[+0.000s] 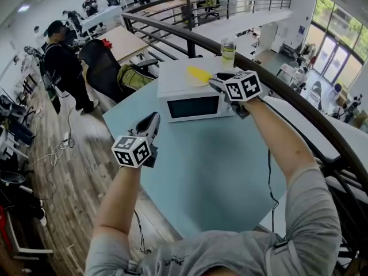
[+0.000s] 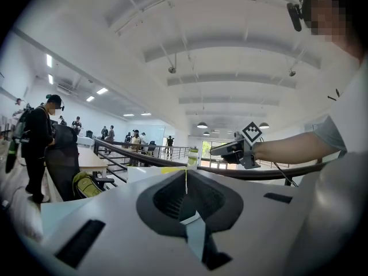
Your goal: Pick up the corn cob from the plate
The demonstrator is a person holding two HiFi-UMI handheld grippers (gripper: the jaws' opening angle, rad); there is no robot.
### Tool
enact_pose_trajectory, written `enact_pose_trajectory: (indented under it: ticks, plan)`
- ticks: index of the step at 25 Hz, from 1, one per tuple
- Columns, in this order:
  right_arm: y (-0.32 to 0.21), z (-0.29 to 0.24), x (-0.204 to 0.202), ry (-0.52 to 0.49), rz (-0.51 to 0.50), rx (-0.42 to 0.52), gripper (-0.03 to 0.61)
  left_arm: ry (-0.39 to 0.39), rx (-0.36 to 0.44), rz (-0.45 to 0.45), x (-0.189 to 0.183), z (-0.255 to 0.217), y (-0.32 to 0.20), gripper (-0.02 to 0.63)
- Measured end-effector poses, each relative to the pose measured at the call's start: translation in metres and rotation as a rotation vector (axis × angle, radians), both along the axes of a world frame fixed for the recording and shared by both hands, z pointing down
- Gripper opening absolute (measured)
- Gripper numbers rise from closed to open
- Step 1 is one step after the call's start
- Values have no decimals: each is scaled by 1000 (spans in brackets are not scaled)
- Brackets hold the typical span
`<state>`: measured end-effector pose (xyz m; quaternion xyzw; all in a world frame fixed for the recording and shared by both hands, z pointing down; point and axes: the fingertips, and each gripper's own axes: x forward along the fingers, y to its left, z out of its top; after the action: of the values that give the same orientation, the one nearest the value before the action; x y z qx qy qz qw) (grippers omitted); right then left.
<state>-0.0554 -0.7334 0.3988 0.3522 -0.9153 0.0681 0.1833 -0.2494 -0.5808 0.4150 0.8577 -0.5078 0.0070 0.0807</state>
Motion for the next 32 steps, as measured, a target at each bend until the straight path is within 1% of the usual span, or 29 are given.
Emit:
enact_pose_trajectory:
  ticks: [6,11,14,19,25,32]
  plan:
    - [-75,21,-14,30,47,-65,213,19,-11,-5,-2,17,-57,23]
    - [-117,49,-25,79,43,-128,261,39,-22,8,6,29,-94,23]
    - [-130,66,-32,95,29,-160,284,40,-29,22,13,41,-108,23]
    - [-147,93,-45,124,16,-181,305,60,-46,34,21,61,-129,23]
    - [-164,107,-49,131,24,-178,313,70,-53,44,25,74,-143,23]
    - [-170,123,-52,156,19,-183,316,72,-54,55,31,82,-153,23]
